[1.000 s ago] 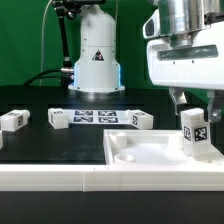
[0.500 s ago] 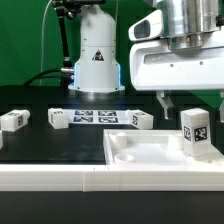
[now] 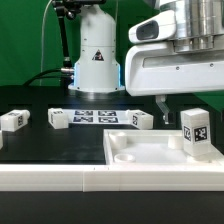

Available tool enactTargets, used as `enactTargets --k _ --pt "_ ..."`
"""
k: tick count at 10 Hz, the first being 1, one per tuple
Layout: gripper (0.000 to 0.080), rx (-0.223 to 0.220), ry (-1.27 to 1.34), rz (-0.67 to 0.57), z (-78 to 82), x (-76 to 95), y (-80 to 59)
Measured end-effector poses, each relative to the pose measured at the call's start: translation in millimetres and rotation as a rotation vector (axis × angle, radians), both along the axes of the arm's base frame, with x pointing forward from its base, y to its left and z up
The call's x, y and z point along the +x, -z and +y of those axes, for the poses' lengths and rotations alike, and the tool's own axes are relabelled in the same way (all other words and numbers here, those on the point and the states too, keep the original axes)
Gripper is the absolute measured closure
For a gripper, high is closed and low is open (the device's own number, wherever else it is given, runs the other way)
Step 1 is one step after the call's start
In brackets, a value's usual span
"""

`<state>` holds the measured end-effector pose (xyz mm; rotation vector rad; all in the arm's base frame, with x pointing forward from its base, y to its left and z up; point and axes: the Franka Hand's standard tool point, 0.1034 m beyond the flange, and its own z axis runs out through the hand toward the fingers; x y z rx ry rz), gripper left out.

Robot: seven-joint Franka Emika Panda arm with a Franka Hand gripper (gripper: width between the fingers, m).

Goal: Assemble one leg

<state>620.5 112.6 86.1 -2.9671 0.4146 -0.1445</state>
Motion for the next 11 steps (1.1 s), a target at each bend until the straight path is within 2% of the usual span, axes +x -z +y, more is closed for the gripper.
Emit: enactTargets --k 3,5,7,8,9,11 --pt "0.0150 -0.022 -0.192 -0.024 0.1 -0.3 0.5" --pt "0.0150 -0.025 -0.211 -0.026 -0.9 -0.1 0.5" --pt "0.0413 -0.025 -0.210 -0.026 -0.9 -0.1 0.5" --pt "0.0413 -0.024 -0.210 -0.026 -0.9 -0.1 0.5" --pt "0.0509 -0.023 -0.202 -0.025 -0.9 -0.1 0.5" --pt "0.0509 -0.018 -0.165 -0.020 -0.3 -0.1 0.4"
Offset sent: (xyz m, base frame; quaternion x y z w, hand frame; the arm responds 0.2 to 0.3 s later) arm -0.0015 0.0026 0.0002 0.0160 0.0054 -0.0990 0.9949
